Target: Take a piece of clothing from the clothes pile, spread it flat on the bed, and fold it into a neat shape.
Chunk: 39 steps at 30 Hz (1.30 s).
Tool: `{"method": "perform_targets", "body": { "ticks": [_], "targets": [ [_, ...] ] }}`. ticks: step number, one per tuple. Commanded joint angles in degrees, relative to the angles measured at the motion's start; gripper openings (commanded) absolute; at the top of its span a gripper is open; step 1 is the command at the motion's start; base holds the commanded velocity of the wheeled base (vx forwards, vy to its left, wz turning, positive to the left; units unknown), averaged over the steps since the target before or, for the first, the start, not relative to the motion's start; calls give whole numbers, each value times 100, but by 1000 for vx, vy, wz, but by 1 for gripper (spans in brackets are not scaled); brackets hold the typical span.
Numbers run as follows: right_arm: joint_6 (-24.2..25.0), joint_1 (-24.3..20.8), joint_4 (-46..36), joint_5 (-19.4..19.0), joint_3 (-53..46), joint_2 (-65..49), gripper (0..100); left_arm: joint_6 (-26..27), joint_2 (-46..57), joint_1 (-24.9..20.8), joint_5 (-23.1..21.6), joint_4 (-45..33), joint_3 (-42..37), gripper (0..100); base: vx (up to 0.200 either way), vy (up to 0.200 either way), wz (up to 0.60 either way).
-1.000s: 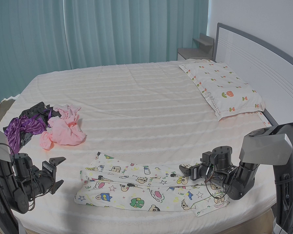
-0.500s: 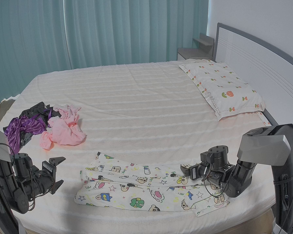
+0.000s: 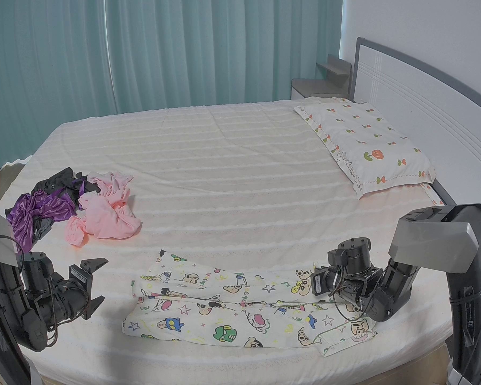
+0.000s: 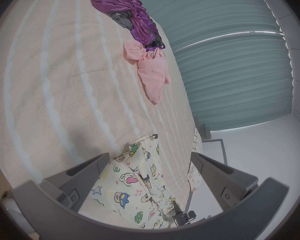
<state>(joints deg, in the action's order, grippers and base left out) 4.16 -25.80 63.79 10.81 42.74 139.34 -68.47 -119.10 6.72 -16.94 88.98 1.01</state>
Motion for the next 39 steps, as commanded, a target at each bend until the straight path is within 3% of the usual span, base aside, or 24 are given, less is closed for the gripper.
{"method": "perform_targets", "body": {
  "ticks": [1, 16, 17, 31, 39],
  "targets": [
    [15, -119, 81, 9, -55, -109, 0, 1, 1, 5, -2, 5, -101, 100, 0, 0, 0],
    [-11, -523, 274, 281, -345, -258, 0, 1, -8, 5, -2, 5, -101, 100, 0, 0, 0],
    [-11, -523, 274, 281, -345, -249, 100, 1, -8, 5, -2, 5, -101, 100, 0, 0, 0],
    [261, -567, 1127, 255, -873, -645, 100, 1, 1, 5, -2, 5, -101, 100, 0, 0, 0],
    [1764, 31, 1100, 35, -1330, -627, 100, 1, 10, 5, -19, 5, -101, 100, 0, 0, 0]
  ]
}}
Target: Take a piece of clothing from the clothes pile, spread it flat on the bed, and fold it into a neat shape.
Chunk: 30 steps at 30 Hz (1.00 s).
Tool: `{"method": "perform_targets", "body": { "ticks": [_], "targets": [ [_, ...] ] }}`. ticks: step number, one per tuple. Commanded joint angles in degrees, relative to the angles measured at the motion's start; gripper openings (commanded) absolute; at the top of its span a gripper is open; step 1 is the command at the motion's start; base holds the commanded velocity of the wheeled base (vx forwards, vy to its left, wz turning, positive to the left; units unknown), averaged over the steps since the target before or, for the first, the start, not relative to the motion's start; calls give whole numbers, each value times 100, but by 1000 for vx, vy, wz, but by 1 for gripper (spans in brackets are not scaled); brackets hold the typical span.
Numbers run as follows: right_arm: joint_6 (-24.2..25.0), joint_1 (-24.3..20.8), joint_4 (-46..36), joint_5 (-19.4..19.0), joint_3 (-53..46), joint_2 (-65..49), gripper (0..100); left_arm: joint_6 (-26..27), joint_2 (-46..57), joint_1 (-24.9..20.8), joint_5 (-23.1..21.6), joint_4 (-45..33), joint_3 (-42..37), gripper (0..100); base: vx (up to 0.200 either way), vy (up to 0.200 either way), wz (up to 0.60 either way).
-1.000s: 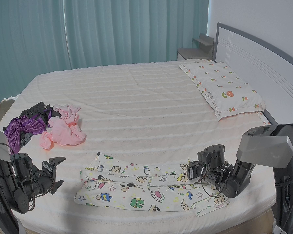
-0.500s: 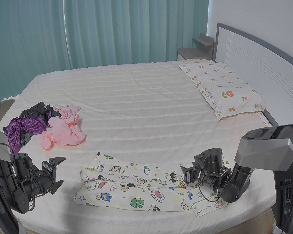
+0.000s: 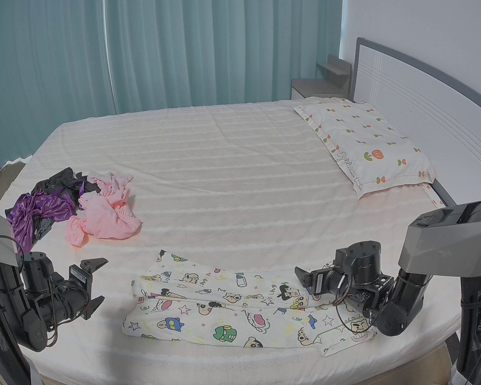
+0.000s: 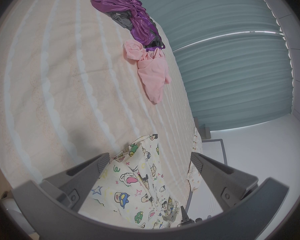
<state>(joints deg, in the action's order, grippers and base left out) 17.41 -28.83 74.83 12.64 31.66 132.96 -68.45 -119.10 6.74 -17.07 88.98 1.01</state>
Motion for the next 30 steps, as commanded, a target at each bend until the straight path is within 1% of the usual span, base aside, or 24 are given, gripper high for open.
{"method": "perform_targets", "body": {
  "ticks": [1, 2, 3, 5, 7, 8, 10, 11, 12, 13, 14, 15, 16, 17, 21, 26, 30],
  "targets": [
    [597, 378, -12, -253, -239, 46, 100, -2, 10, 3, -16, 5, -101, 100, 0, 0, 0],
    [641, 396, -21, -280, -239, 63, 100, -2, 10, 3, -16, 5, -101, 100, 0, 0, 0],
    [808, 457, -65, -420, -257, 142, 100, -2, 10, 3, -25, 5, -101, 100, 0, 0, 0],
    [1019, 554, -135, -508, -257, 177, 100, -10, 27, 3, -25, 5, -101, 100, 0, 0, 0],
    [1239, 589, -161, -517, -257, 186, 100, -19, 27, 11, -25, 5, -101, 100, 0, 0, 0],
    [1467, 633, -170, -508, -292, 160, 100, -37, 45, 29, -25, 5, -101, 100, 0, 0, 0],
    [1652, 677, -153, -482, -353, 89, 100, -107, 54, 38, -25, 5, -101, 100, 0, 0, 0],
    [1924, 721, -91, -456, -494, -130, 100, -239, 89, 108, -42, -3, -101, 100, 0, 0, 0],
    [2091, 721, -91, -456, -582, -324, 100, -274, 98, 187, -51, -3, -101, 100, 0, 0, 0],
    [2091, 721, -91, -456, -582, -324, 100, -274, 98, 187, -51, -3, -101, 100, 0, 0, 0],
    [2504, 695, -91, -456, -828, -851, 100, -292, 133, 389, -69, -3, -101, 100, 0, 0, 0],
    [2531, 695, -91, -456, -846, -886, 100, -292, 133, 398, -69, -3, -101, 100, 0, 0, 0],
    [2750, 677, -91, -464, -995, -1290, 100, -292, 133, 468, -69, -3, -101, 100, 0, 0, 0],
    [2829, 686, -91, -500, -1118, -1537, 100, -274, 133, 486, -69, -3, -101, 100, 0, 0, 0],
    [2882, 651, 41, -517, -1549, -1879, 100, -81, 186, 486, -60, 5, -101, 100, 0, 0, 0],
    [2865, 405, 867, -464, -2155, -1914, 100, 16, 186, 433, -86, 23, -84, 100, 0, 0, 0],
    [2856, 325, 1517, -464, -2656, -1756, 100, 148, 168, 284, -244, 23, 22, 100, 0, 0, 0]
  ]
}}
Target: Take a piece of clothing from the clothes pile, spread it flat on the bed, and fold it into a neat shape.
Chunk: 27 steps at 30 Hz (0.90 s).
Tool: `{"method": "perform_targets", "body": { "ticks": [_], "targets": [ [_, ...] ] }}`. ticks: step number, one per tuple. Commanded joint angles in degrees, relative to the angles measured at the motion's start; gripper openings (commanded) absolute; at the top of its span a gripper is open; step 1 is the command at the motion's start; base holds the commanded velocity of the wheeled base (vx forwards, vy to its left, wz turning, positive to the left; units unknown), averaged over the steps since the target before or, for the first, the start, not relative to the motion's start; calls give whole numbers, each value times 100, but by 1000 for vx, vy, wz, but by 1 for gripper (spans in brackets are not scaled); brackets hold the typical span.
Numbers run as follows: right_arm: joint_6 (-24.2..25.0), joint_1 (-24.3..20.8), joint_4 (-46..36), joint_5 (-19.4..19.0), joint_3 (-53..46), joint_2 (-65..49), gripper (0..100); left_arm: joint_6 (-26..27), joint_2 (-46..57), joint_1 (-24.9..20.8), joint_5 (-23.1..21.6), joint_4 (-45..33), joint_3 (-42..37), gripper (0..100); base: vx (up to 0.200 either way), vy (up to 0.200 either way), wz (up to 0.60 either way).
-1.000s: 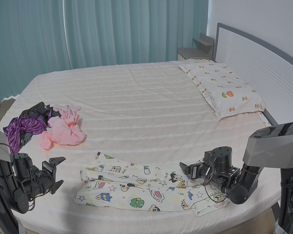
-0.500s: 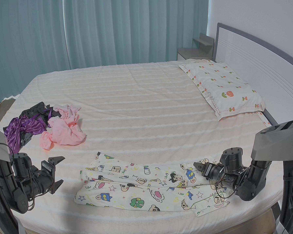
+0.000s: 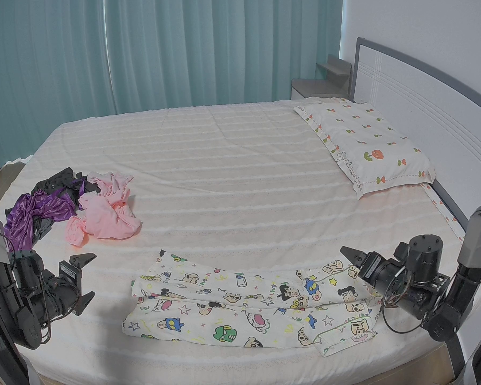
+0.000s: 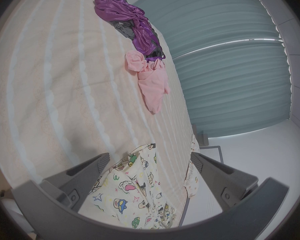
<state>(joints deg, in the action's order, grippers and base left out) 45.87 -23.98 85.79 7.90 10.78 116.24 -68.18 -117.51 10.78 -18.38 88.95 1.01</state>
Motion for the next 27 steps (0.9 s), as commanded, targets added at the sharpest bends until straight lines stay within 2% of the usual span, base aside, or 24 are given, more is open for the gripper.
{"method": "perform_targets", "body": {
  "ticks": [1, 5, 10, 17, 27],
  "targets": [
    [1, -160, 422, 27, -585, -40, 100, 130, 0, -137, -113, 25, 39, 100, 0, 0, 0],
    [9, -142, 422, 27, -585, 4, 100, 367, -159, -225, -218, 25, 4, 100, -150, 0, 0],
    [1, -142, 422, 36, -603, 13, 100, 894, -229, -225, -438, 25, -57, 100, 0, 0, 0],
    [1, -151, 422, 36, -612, 48, 100, 912, -211, -331, -447, 25, -92, 100, 0, 0, 0],
    [9, -177, 422, 36, -621, 48, 100, 894, -247, -278, -438, 25, -22, 100, 0, 200, 0]
  ]
}}
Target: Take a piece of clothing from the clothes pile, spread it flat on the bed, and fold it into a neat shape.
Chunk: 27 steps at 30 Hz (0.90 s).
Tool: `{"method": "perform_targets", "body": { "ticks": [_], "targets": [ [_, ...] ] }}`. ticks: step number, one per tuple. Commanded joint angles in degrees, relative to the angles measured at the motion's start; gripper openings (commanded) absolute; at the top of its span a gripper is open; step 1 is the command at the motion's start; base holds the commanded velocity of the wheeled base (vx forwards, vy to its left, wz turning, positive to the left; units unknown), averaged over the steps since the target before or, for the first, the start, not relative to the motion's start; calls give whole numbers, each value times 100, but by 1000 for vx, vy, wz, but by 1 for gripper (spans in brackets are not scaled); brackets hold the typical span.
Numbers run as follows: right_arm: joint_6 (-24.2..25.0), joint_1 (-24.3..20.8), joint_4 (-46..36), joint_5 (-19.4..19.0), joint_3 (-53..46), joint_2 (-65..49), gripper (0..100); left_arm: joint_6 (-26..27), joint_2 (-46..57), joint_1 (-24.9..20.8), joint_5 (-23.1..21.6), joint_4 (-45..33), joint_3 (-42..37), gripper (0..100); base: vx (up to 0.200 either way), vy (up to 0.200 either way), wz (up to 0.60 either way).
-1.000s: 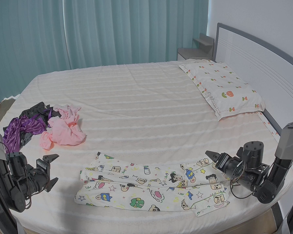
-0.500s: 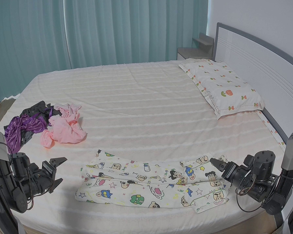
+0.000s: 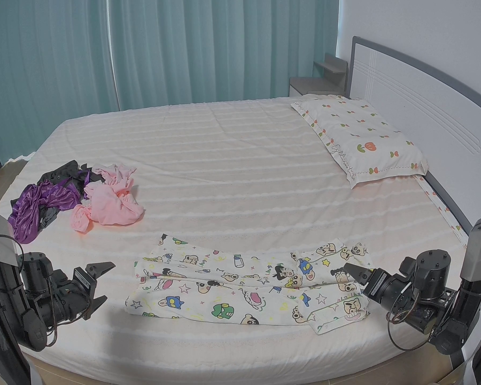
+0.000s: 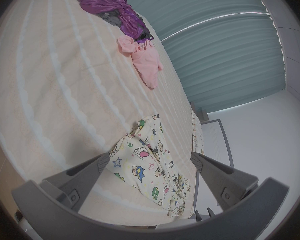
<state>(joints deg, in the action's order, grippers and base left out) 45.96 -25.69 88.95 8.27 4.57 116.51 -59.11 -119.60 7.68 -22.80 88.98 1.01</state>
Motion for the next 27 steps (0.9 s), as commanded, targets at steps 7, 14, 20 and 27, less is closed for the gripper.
{"method": "perform_targets", "body": {
  "ticks": [7, 14, 20, 27],
  "targets": [
    [-8, -7, 105, 8, -26, -31, 100, -13, -81, 32, 3, 23, 39, 100, 0, 200, 0],
    [-8, -51, 105, 8, -44, -146, 100, 506, -81, -425, 3, -56, 751, 100, 0, 29, 0],
    [-8, -95, 105, 8, -79, -137, 100, 734, -2, -1278, 3, -1717, 2333, 100, 0, 0, 0],
    [-8, -174, 105, 52, -97, -119, 100, 1332, -178, -1823, -111, -4723, 4548, 100, 0, 0, 0]
  ]
}}
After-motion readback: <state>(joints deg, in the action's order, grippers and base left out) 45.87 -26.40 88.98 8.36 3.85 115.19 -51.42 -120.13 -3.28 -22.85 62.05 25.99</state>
